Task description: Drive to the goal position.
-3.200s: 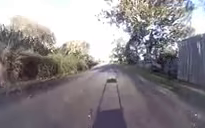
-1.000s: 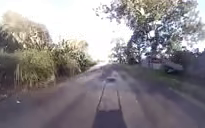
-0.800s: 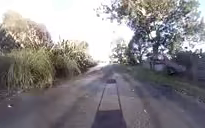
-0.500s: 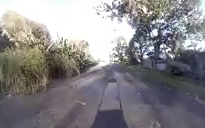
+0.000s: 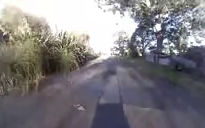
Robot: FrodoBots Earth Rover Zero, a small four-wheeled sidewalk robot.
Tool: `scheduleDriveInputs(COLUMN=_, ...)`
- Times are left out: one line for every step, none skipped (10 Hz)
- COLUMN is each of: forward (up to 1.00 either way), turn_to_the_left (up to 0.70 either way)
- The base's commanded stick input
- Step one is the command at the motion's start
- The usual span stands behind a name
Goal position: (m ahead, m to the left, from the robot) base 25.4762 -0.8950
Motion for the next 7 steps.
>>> scheduleDriveInputs(forward=1.0, turn_to_the_left=0.0)
scheduleDriveInputs(forward=1.0, turn_to_the_left=0.0)
scheduleDriveInputs(forward=1.0, turn_to_the_left=0.0)
scheduleDriveInputs(forward=1.0, turn_to_the_left=0.0)
scheduleDriveInputs(forward=1.0, turn_to_the_left=0.0)
scheduleDriveInputs(forward=1.0, turn_to_the_left=0.0)
scheduleDriveInputs(forward=1.0, turn_to_the_left=0.0)
